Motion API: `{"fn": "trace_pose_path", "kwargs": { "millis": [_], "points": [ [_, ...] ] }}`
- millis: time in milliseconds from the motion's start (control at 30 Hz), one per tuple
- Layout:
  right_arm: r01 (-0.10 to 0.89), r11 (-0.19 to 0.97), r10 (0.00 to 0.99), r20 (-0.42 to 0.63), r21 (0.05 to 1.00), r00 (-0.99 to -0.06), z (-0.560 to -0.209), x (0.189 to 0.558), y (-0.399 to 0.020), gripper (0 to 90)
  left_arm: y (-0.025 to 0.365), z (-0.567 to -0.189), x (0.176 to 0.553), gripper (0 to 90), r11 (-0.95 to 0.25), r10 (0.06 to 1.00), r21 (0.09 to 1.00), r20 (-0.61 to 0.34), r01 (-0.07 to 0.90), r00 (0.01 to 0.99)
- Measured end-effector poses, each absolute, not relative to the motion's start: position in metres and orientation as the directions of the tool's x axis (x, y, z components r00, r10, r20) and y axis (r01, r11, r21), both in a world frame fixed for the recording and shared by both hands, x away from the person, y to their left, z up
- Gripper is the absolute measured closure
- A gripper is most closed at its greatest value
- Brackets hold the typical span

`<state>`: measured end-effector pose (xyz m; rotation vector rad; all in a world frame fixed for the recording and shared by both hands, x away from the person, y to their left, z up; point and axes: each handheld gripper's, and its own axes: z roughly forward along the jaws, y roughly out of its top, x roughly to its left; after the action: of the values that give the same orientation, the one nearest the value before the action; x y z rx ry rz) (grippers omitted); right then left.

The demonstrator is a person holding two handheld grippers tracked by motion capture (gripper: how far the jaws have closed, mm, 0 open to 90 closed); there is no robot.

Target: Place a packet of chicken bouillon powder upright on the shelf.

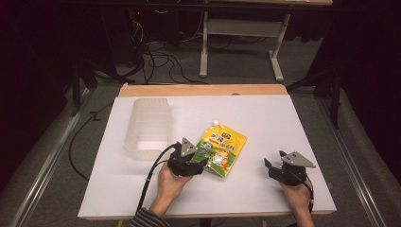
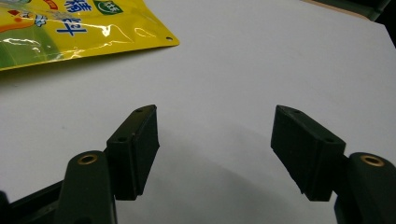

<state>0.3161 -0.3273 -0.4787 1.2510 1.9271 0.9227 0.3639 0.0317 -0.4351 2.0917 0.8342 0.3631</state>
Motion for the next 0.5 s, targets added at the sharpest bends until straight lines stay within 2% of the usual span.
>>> {"fn": "trace_pose_path", "kwargs": {
  "millis": [500],
  "points": [
    [0.47,0.287,0.936,-0.139,0.835,-0.324,-0.478,0.315,-0.327,32.6,0.01,-0.421,0.394,35.2,-0.444,0.688,0.755,-0.057,0.483,0.723]
  ]
}}
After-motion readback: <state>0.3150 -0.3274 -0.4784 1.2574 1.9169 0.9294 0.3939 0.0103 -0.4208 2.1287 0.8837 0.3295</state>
